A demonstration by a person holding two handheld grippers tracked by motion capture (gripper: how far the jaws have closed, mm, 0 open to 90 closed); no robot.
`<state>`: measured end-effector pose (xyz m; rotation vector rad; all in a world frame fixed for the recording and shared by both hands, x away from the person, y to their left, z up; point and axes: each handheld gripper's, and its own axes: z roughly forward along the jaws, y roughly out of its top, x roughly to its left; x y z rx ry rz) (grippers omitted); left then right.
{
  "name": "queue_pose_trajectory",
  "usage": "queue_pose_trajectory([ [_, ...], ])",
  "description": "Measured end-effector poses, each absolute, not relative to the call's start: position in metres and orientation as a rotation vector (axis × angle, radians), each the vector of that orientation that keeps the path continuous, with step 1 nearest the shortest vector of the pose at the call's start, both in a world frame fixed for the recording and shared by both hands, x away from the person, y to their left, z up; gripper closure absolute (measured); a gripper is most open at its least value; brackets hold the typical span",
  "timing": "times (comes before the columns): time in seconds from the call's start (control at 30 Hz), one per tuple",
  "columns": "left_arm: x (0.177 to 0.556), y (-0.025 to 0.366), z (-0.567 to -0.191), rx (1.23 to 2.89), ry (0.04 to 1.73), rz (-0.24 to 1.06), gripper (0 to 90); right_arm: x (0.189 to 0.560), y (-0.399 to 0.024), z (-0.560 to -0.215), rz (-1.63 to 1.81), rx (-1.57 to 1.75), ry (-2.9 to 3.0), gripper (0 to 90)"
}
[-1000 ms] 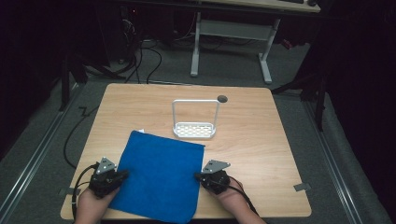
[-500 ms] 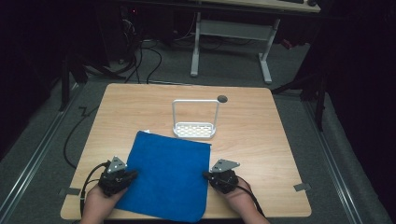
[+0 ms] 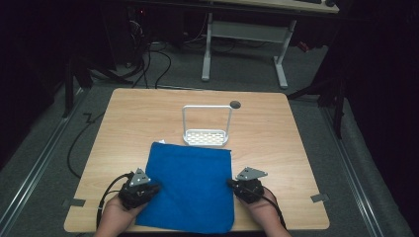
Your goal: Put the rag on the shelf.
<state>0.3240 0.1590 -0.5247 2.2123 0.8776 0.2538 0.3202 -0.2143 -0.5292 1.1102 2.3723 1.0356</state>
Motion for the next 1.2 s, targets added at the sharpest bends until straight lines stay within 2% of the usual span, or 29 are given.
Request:
queue_pose_trajectory([
  [0.27,0.320,0.145,-0.525,2.224,0.829,0.247,80.5,0.322,-0.229,-0.529,1.026,1.156,2.345,90.0],
  [0.8,0.317,0.141,-0.525,2.228,0.802,0.209,78.8,0.324,-0.247,-0.528,1.015,1.209,2.312,90.0],
  [0.93,0.317,0.141,-0.524,2.219,0.802,0.227,75.0,0.323,-0.247,-0.528,1.019,1.209,2.310,88.0],
  [1.03,0.318,0.146,-0.520,2.147,0.827,0.280,67.6,0.323,-0.247,-0.526,1.038,1.203,2.296,85.4],
  [1.2,0.324,0.156,-0.516,2.031,0.914,0.358,63.6,0.323,-0.246,-0.524,1.054,1.214,2.253,79.0],
])
